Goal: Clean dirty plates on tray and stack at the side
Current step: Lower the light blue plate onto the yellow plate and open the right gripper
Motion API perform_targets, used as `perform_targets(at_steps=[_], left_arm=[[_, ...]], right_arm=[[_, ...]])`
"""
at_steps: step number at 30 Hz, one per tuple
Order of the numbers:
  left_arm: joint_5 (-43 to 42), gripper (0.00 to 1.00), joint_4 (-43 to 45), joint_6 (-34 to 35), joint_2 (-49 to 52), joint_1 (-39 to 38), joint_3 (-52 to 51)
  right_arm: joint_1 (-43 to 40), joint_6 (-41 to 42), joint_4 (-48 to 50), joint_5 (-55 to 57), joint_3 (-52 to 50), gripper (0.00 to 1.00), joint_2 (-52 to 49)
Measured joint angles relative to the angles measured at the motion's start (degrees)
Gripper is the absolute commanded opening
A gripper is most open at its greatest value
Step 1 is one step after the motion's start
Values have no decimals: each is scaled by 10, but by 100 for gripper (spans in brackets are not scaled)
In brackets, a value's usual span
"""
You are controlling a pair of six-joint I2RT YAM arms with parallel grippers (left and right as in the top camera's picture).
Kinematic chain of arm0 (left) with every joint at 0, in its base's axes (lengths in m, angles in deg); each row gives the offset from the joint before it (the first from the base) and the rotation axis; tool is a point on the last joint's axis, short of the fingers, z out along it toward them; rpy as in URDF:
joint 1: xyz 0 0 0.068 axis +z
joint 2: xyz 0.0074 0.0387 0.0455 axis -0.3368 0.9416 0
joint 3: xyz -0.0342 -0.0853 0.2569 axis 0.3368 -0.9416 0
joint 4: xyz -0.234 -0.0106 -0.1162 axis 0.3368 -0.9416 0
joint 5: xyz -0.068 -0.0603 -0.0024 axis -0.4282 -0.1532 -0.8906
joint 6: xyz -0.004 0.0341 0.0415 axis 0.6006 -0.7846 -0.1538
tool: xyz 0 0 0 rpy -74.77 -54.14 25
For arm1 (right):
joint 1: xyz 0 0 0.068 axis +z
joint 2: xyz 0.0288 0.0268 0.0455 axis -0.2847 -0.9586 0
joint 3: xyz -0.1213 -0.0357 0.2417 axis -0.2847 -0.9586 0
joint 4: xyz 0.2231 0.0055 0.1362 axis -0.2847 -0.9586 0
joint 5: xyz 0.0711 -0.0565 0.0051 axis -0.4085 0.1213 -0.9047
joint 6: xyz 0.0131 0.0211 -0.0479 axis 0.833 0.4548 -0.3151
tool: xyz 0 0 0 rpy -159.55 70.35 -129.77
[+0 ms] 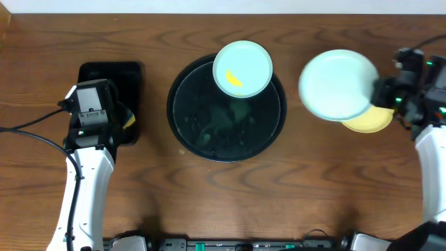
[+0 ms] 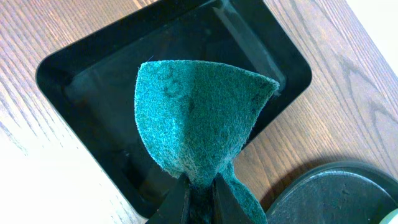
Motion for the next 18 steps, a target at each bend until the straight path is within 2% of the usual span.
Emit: perform_targets(at_steps=[8,18], left_arm=[[0,7,0,0,0,0,0],[0,7,0,0,0,0,0]], right_arm=[[-109,101,-28,57,0,1,-30],[-119,160,5,129,-20,1,-101]])
